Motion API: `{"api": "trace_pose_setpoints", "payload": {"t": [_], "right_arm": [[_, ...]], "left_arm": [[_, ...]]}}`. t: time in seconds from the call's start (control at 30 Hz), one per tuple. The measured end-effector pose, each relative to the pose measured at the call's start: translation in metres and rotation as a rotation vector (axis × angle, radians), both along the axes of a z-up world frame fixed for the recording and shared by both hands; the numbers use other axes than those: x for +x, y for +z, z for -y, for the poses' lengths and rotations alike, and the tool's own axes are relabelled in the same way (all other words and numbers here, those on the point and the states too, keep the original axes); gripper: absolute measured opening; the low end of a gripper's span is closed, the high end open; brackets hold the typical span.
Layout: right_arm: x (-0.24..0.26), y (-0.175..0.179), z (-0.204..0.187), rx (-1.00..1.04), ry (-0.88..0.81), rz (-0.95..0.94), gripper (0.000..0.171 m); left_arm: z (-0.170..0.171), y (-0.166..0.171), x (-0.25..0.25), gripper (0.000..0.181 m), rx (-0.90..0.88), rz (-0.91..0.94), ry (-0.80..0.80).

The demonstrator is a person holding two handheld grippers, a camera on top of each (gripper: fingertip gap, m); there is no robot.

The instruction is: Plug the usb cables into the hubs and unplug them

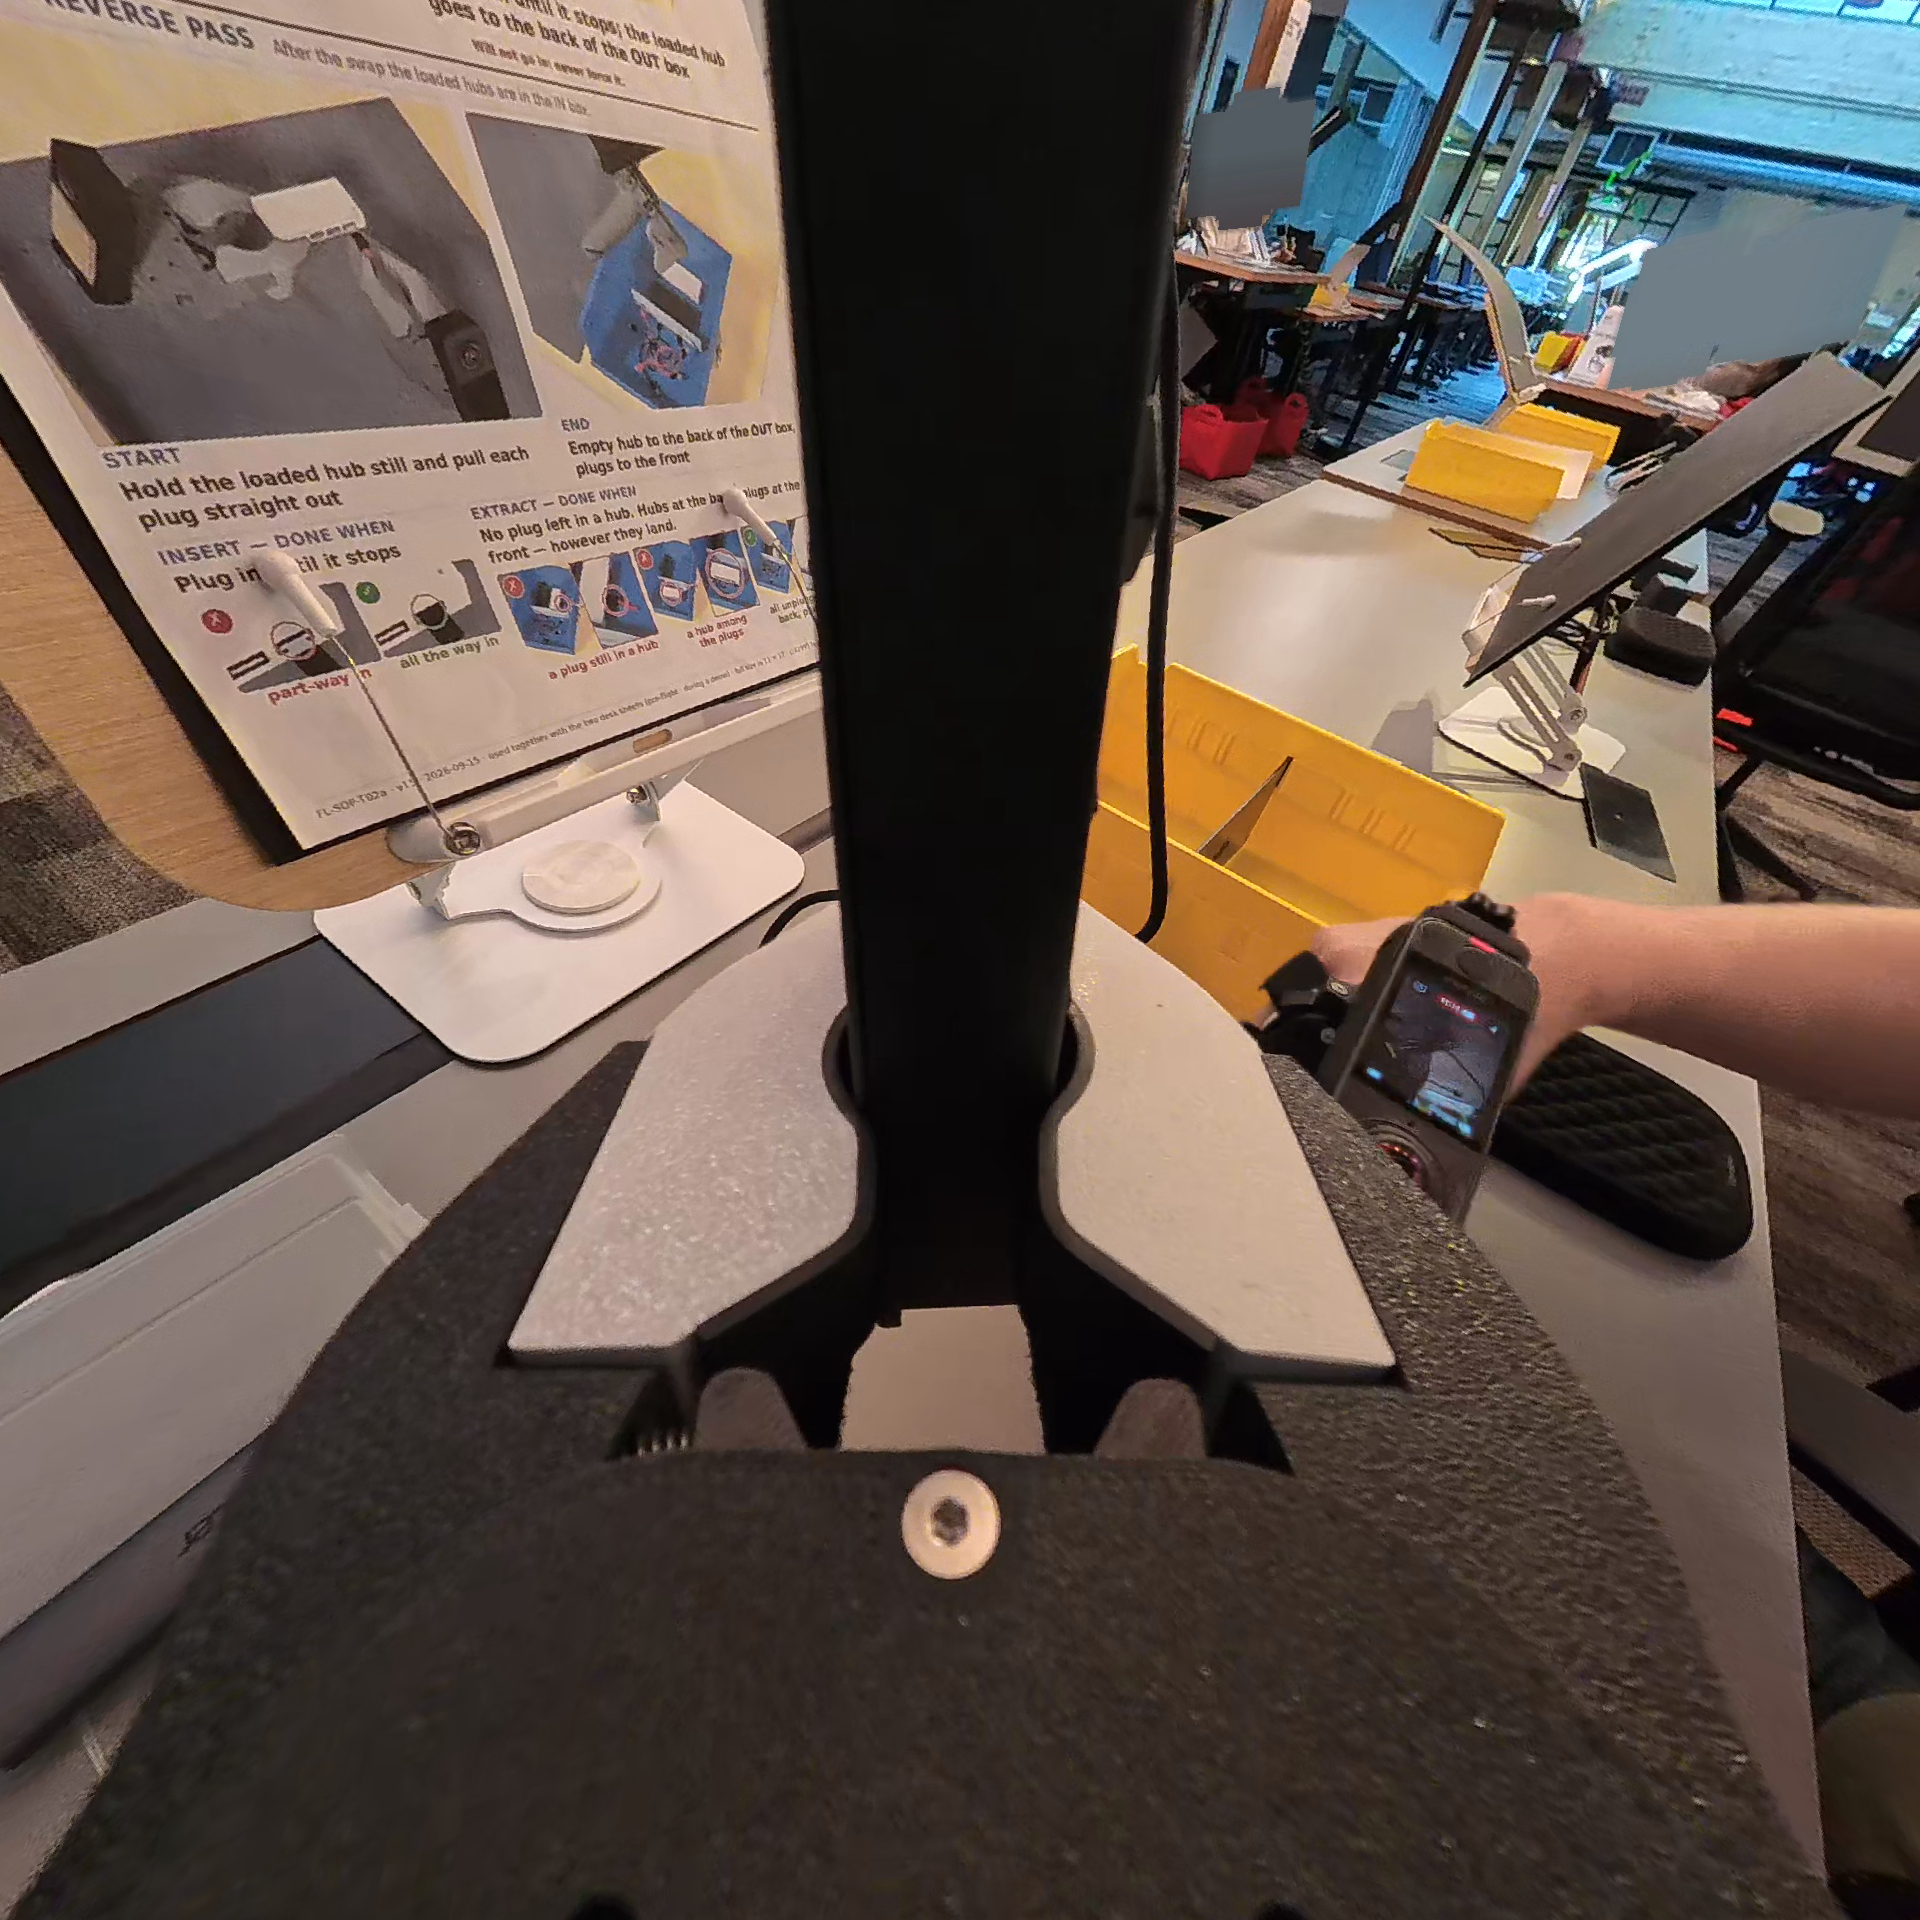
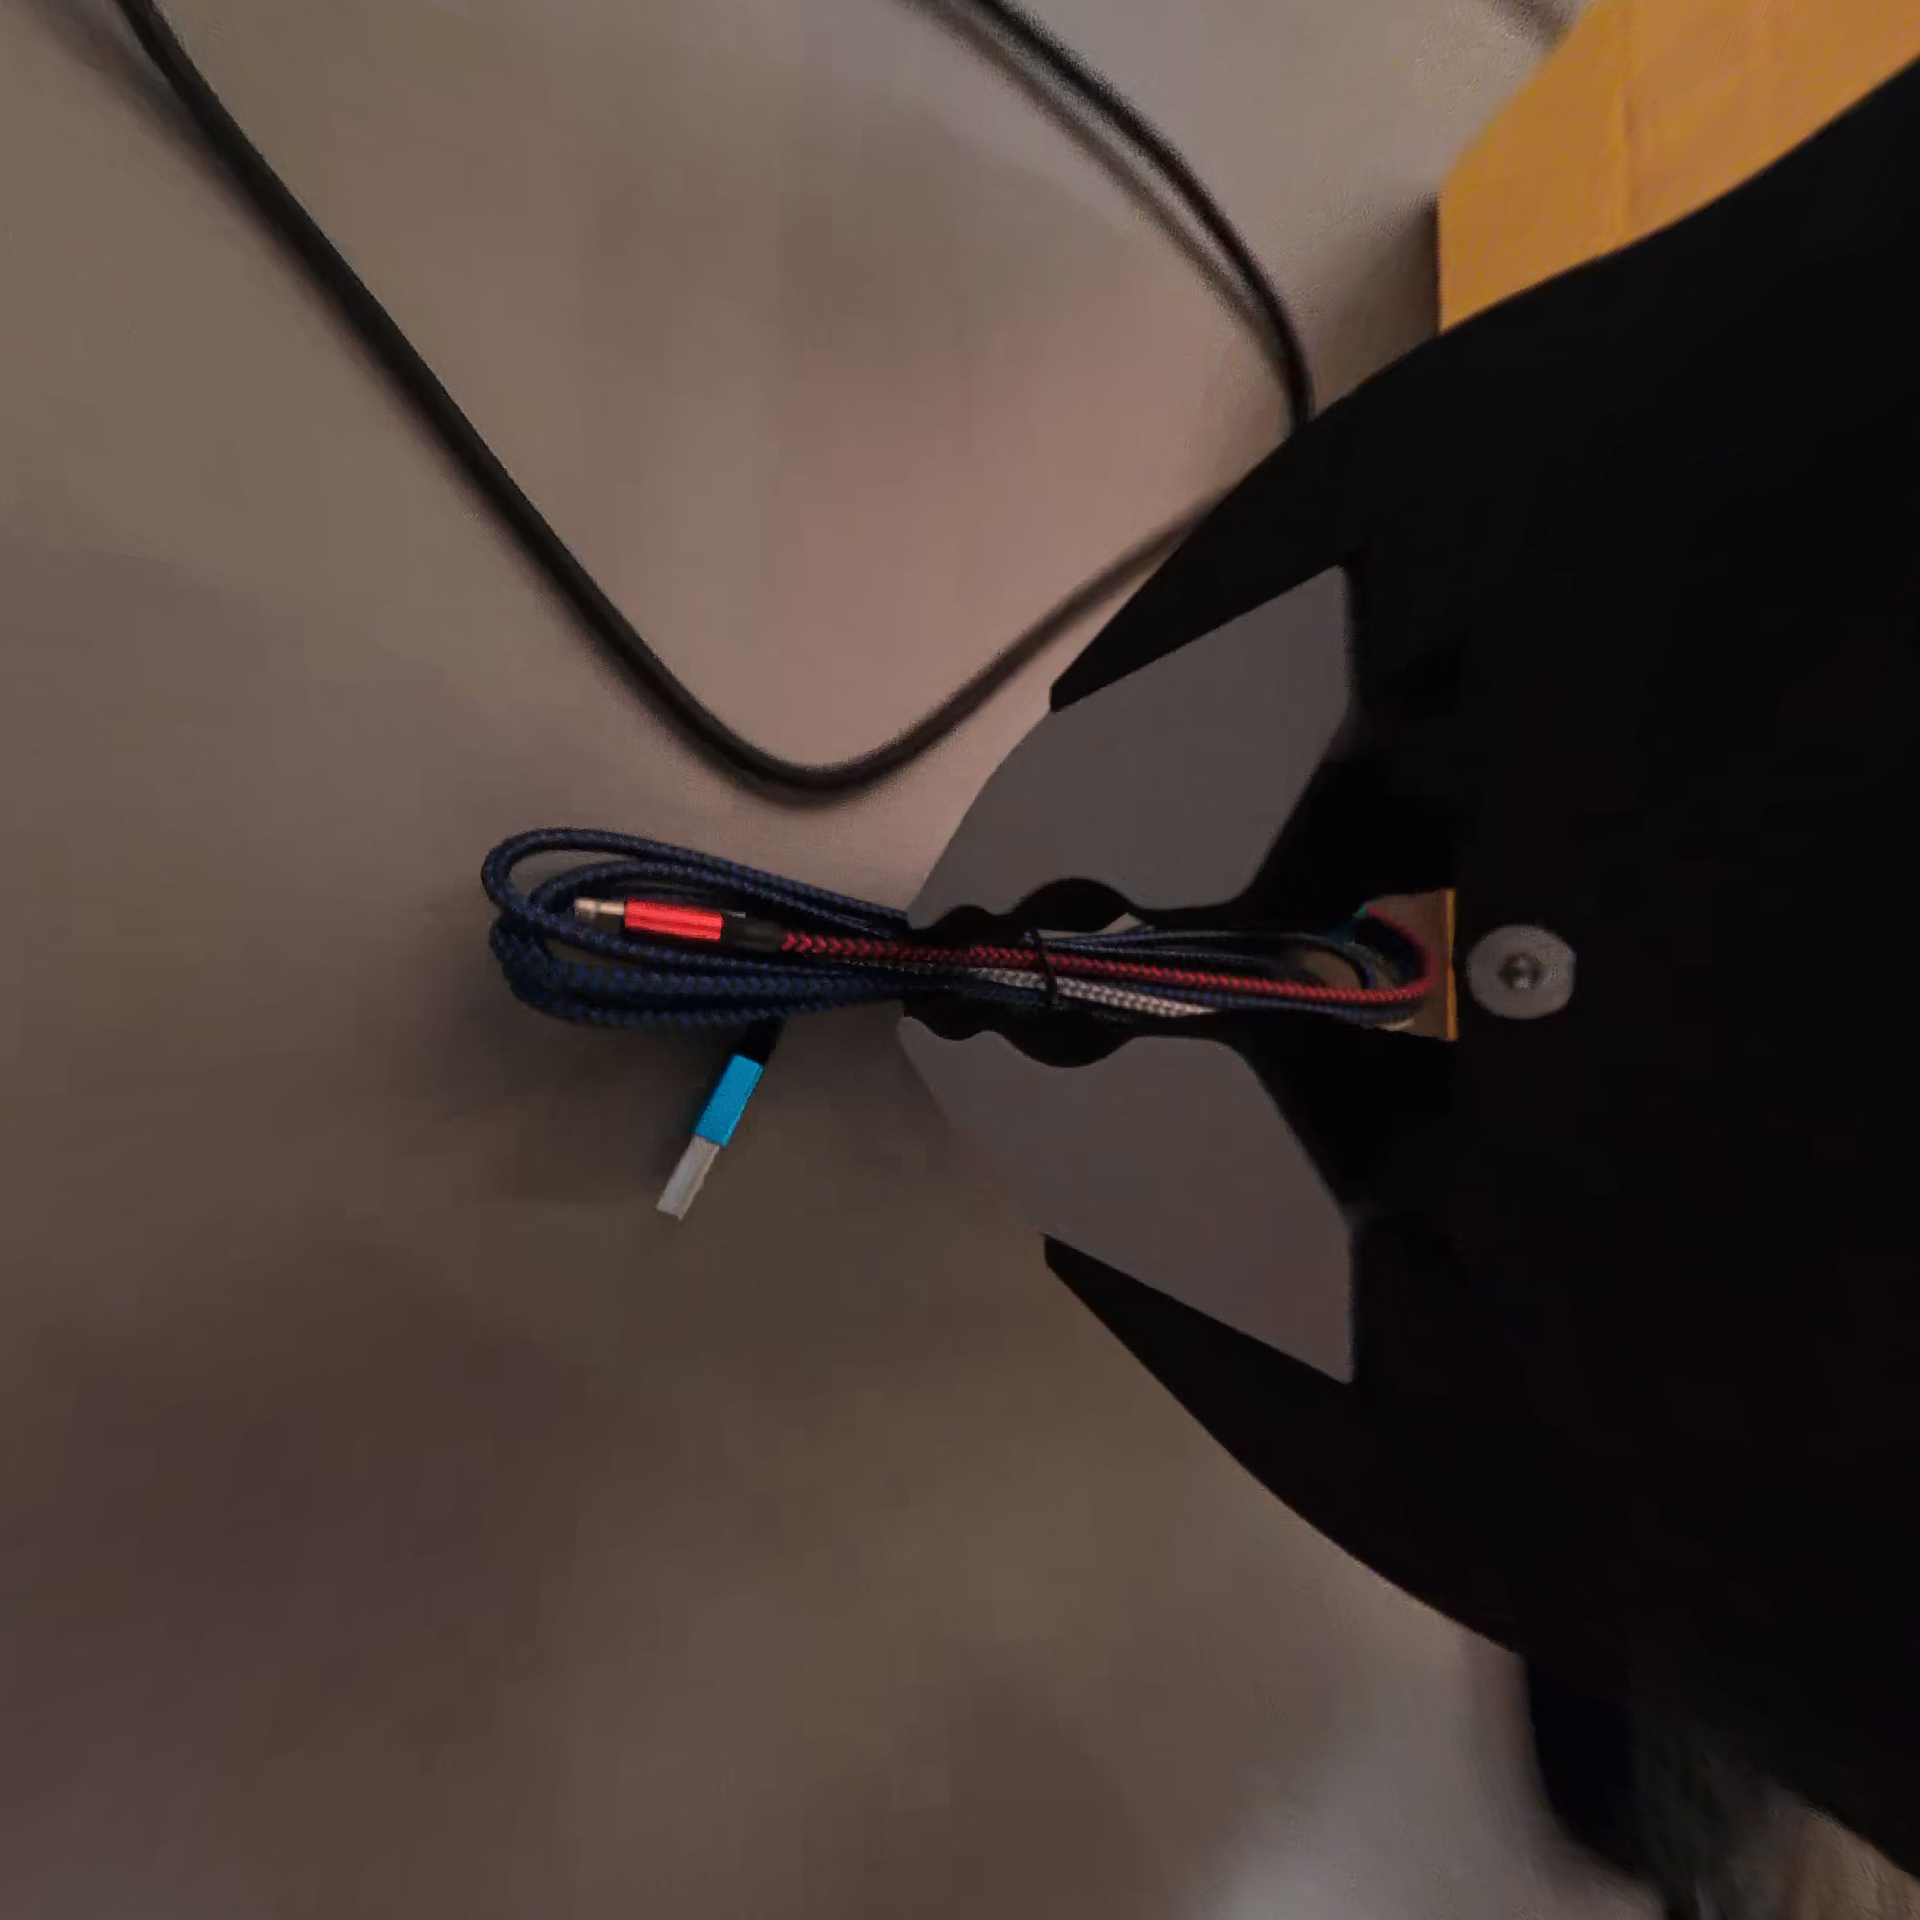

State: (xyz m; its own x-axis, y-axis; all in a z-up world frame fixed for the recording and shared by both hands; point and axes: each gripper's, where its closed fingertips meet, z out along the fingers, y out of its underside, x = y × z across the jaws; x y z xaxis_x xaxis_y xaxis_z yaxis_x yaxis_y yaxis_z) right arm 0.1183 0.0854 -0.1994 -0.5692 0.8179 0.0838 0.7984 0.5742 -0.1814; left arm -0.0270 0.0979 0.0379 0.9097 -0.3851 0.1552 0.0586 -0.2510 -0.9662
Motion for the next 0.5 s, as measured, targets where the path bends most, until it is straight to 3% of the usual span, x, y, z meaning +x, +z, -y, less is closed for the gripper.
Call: {"api": "trace_pose_setpoints", "payload": {"t": [0.1, 0.23, 0.37, 0.5], "right_arm": [[0.012, 0.000, 0.025, -0.123, -0.236, 0.098, 0.009], [0.013, 0.000, 0.034, -0.241, -0.493, 0.074, 0.011], [0.003, 0.014, 0.040, -0.201, -0.275, -0.128, 0.018], [-0.003, 0.036, 0.078, -0.181, 0.215, -0.386, 0.020]], "left_arm": [[0.000, -0.001, -0.001, 0.027, -0.006, 0.008, -0.001], [-0.001, -0.003, -0.002, 0.027, -0.018, 0.010, 0.003], [-0.001, -0.004, -0.004, 0.027, -0.020, 0.000, 0.011], [-0.002, -0.005, -0.005, 0.027, -0.025, -0.006, 0.020]]}}
